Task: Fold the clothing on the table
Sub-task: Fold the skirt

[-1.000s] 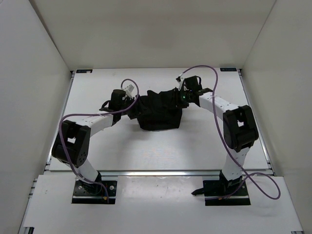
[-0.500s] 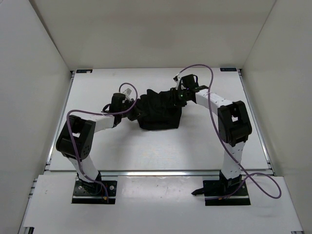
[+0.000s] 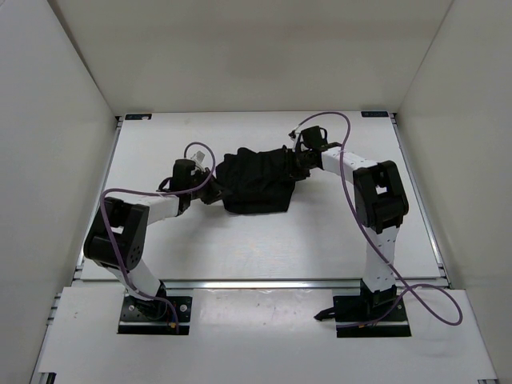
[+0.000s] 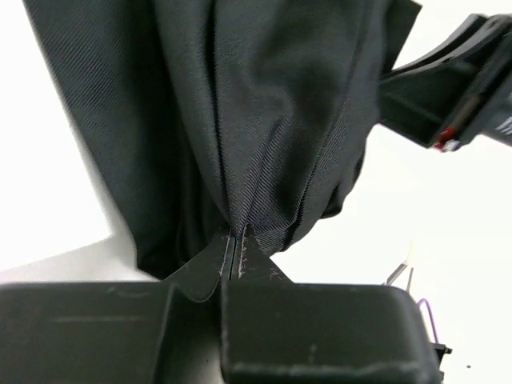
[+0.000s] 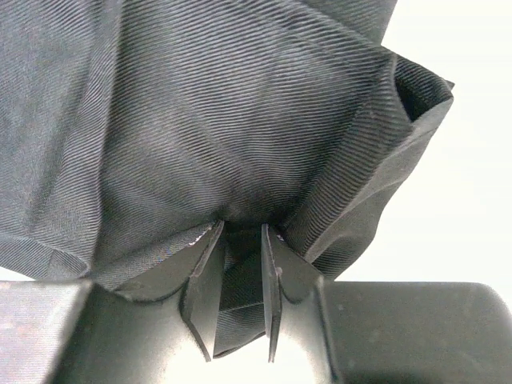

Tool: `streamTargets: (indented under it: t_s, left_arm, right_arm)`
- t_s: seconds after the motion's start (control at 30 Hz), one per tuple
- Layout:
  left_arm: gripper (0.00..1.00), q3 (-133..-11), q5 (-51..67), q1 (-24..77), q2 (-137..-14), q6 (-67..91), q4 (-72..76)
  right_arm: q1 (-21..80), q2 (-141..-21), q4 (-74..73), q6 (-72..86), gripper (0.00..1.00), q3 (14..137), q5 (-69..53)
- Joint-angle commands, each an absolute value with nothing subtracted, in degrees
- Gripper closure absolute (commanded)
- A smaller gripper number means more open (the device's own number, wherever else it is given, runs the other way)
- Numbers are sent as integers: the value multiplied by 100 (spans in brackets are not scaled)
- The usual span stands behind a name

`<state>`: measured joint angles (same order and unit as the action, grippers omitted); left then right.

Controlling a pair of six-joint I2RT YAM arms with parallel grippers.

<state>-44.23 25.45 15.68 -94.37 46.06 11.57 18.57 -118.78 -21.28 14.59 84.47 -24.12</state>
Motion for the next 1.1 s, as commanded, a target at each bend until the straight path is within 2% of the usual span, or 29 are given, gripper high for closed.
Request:
streamTargets:
  t_s: [0.0,0.17,0.27,0.3,0.33,0.37,0.4,0.47,0.53,0.67,0.77,0.93,1.07]
  left_arm:
    - [100,-4184,2444,1512,-9202,4588,1002]
    - [100,-4297,2338,1433,-9501,4614,660]
    - [98,-4289,2443,1450,-9440,4606,737]
    - [89,-4298,2487,1441,-9396,4605,782]
    - [75,-4333,2496,1450,-9309,4579,747]
    - [57,-4455,2540,1485,-9273,4518,625]
    - [47,-4665,2523,1477,-9246,4352,450]
    - [2,-4946,2584,1407,-9150,4123,99]
    - [1,-5202,2628,1258,-9010,3842,0]
    - [1,-5326,2804,863,-8475,3552,-552]
    - [2,-5545,2383,721,-8166,2894,-1281]
    - [1,-6108,987,922,-7981,2145,-2705]
    - [1,-5785,870,896,-7674,2048,-2953]
  right_arm:
    - [1802,-11962,-2074,1336,78,8622,-2382]
    - [1837,-11892,-2004,1353,78,8596,-2408]
    - [1819,-11804,-2039,1389,75,8701,-2601]
    - [1802,-11743,-2065,1406,69,8797,-2671]
    - [1767,-11690,-2057,1432,64,8902,-2768]
    - [1767,-11585,-2065,1441,54,9025,-2873]
    - [1723,-11540,-2135,1502,48,9096,-2874]
    - [1696,-11453,-2354,1433,30,9508,-3075]
    - [1731,-11321,-2784,1336,20,9807,-3033]
    - [1810,-10838,-3050,1257,9,9661,-2593]
    - [1636,-10242,-2770,1485,8,8732,-2461]
    - [1424,-9484,-2417,1529,7,7463,-2145]
    - [1441,-8948,-2452,1441,6,6980,-1714]
